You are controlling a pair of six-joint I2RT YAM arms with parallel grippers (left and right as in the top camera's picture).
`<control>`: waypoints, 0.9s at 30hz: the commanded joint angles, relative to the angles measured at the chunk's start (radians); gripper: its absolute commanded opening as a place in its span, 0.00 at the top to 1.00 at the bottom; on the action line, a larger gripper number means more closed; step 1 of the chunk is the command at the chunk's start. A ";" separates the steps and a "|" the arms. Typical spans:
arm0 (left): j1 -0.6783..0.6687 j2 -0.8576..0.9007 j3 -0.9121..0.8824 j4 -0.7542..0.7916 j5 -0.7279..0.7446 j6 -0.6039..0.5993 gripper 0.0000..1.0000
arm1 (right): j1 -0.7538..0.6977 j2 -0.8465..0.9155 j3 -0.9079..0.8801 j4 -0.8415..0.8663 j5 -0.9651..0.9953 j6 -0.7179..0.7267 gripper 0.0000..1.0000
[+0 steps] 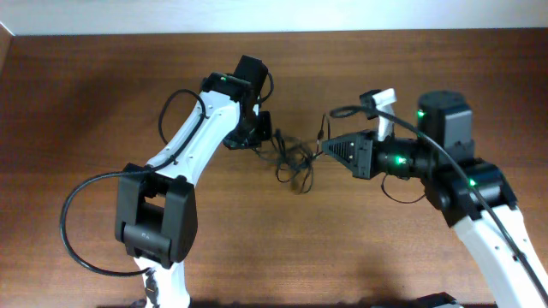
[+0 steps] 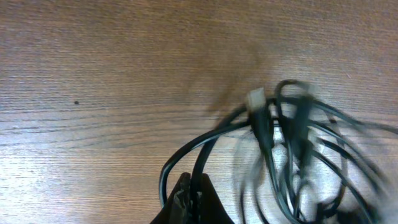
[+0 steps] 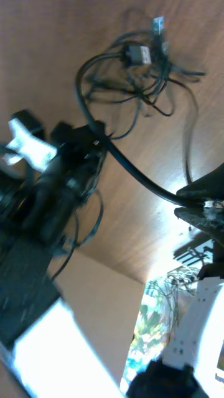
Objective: Untangle cables
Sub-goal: 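Pull a single cable rightward with the right gripper, left holding bundle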
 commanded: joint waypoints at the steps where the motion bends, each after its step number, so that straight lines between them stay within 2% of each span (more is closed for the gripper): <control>1: 0.004 -0.013 -0.009 0.002 -0.025 -0.013 1.00 | -0.039 -0.083 0.020 0.014 -0.027 -0.023 0.96; 5: 0.004 -0.013 -0.009 0.002 -0.025 -0.012 1.00 | -0.101 -0.111 0.020 -0.010 -0.023 -0.024 0.96; 8: 0.004 -0.013 -0.009 0.002 -0.025 0.010 1.00 | -0.165 -0.094 0.020 -0.158 -0.006 -0.096 0.96; 11: 0.024 -0.013 -0.009 0.009 -0.029 0.013 1.00 | -0.281 -0.090 0.020 -0.375 0.225 -0.109 0.96; 13: 0.061 -0.013 -0.009 0.008 -0.012 0.013 1.00 | -0.349 -0.083 0.020 -0.458 0.307 -0.109 0.96; 14: 0.089 -0.013 -0.009 0.006 0.042 0.013 1.00 | -0.378 -0.076 0.020 -0.490 0.343 -0.109 0.96; 16: 0.172 -0.014 -0.008 0.010 0.240 0.037 1.00 | -0.412 -0.053 0.020 -0.537 0.395 -0.109 0.96; 20: 0.295 -0.028 -0.008 0.009 0.434 0.048 1.00 | -0.415 0.022 0.018 -0.584 0.416 -0.109 0.96; 22: 0.339 -0.051 -0.008 0.010 0.465 0.070 1.00 | -0.415 0.080 0.018 -0.602 0.482 -0.109 0.96; 25: 0.383 -0.056 -0.008 0.020 0.883 0.383 1.00 | -0.415 0.188 0.018 -0.603 0.513 -0.109 0.96; 26: 0.401 -0.056 -0.008 0.017 1.087 0.545 1.00 | -0.415 0.255 0.018 -0.600 0.513 -0.109 0.96; 27: 0.407 -0.056 -0.008 0.017 1.157 0.603 1.00 | -0.415 0.292 0.018 -0.600 0.513 -0.109 0.96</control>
